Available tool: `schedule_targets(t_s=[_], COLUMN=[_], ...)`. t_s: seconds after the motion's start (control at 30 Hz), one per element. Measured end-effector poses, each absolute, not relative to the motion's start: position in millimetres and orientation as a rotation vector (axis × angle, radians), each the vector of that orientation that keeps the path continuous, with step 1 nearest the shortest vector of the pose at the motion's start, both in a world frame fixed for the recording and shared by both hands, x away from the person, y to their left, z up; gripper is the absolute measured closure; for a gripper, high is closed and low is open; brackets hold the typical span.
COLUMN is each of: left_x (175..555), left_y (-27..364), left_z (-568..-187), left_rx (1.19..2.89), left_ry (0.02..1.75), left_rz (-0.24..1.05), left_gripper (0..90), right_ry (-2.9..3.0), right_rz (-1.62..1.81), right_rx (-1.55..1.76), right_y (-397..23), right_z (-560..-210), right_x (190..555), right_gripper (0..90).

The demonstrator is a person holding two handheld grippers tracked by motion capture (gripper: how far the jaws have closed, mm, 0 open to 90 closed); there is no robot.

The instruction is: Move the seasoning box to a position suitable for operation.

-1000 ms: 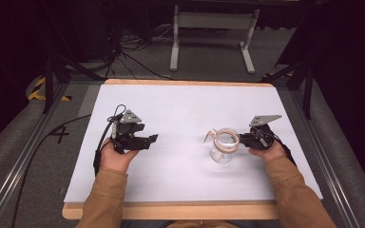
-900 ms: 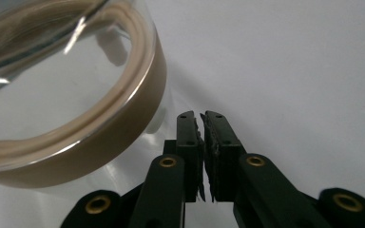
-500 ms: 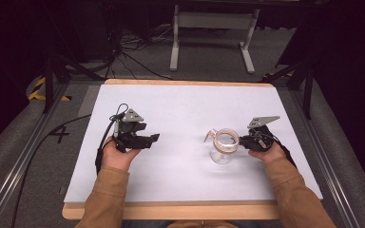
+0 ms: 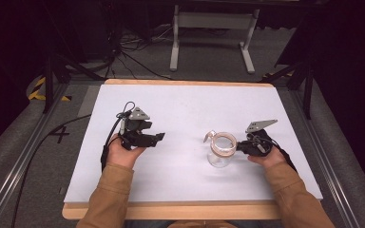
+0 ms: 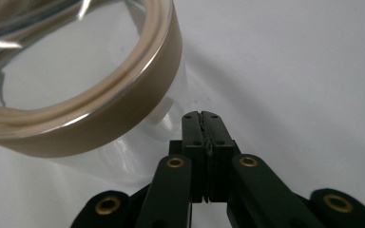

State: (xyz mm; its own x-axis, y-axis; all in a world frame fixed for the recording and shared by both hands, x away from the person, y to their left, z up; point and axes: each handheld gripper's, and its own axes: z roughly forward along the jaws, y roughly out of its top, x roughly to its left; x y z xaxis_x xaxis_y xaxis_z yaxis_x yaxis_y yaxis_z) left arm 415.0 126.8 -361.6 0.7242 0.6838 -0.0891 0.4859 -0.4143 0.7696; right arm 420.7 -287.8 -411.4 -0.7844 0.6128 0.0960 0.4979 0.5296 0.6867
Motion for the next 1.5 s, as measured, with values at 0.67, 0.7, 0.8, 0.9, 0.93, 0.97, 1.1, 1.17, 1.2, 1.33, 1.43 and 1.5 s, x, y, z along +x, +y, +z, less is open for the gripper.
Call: schedule_targets(t_s=[0.67,0.7,0.8,0.9,0.93,0.97,1.1,1.17,1.2,1.33,1.43,1.5], left_x=[426,427,426,426,426,426,426,427,427,427,427,427], left_y=[109,109,108,107,107,107,108,108,109,108,107,107], left_z=[-361,-361,-361,-362,-362,-362,-361,-361,-361,-360,-360,-359], left_rx=[2.121,2.124,2.117,2.116,2.112,2.115,2.115,2.116,2.122,2.12,2.105,2.1], left_ry=[0.828,0.819,0.821,0.823,0.829,0.828,0.826,0.834,0.828,0.827,0.836,0.825], left_rz=[0.282,0.286,0.267,0.267,0.261,0.25,0.215,0.195,0.194,0.163,0.14,0.125], left_gripper=[35.0,35.3,37.5,38.1,38.3,39.4,45.2,46.7,47.9,50.7,53.7,56.4], right_ry=[2.723,2.73,2.745,2.758,2.764,2.768,2.784,2.789,2.79,2.81,2.813,2.799], right_rz=[1.019,1.013,0.995,0.988,0.989,0.989,0.971,0.963,0.964,0.949,0.944,0.969], right_rx=[0.806,0.798,0.791,0.78,0.774,0.768,0.75,0.75,0.746,0.727,0.708,0.717], right_y=[-261,-259,-255,-251,-249,-248,-243,-241,-241,-236,-236,-238], right_z=[-410,-410,-411,-412,-413,-413,-415,-415,-415,-417,-418,-417], right_x=[391,390,388,386,386,385,384,383,383,381,381,381], right_gripper=[89.2,89.2,89.2,89.2,89.2,89.2,89.1,89.1,89.1,89.1,87.8,87.3])
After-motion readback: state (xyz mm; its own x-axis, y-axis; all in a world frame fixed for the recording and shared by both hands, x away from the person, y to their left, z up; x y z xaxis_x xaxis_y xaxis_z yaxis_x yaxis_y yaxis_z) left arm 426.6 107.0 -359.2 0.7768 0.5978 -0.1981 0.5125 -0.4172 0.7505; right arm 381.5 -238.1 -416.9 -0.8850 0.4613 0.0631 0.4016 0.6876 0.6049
